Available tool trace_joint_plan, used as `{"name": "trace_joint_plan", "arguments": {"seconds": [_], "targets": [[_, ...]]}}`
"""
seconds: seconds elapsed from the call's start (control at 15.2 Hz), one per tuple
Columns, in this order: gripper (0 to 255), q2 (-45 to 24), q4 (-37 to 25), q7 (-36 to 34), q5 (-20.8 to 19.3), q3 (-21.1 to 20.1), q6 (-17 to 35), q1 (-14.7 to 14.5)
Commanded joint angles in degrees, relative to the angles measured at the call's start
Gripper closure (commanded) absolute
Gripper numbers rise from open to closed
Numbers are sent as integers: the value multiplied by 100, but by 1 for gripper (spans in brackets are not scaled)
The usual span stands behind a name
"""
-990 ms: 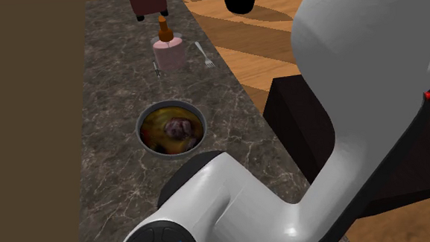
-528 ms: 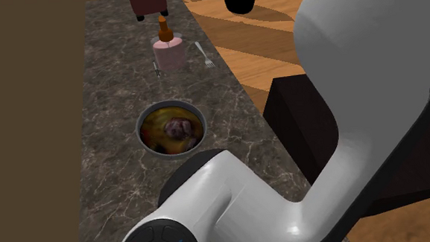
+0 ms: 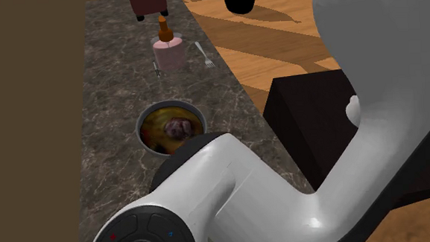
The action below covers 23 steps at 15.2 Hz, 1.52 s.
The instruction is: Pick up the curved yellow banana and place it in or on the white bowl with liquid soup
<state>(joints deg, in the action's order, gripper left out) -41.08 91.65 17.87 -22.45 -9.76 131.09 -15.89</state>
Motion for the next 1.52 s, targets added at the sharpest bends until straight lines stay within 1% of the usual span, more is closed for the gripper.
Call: {"name": "trace_joint_plan", "arguments": {"seconds": [0.0,0.66,1.45], "targets": [[255,91,-15,33,32,-24,-105,9],[255,552,-63,198,185,-126,-599,64],[255,971,-281,385,348,-216,-1214,101]]}}
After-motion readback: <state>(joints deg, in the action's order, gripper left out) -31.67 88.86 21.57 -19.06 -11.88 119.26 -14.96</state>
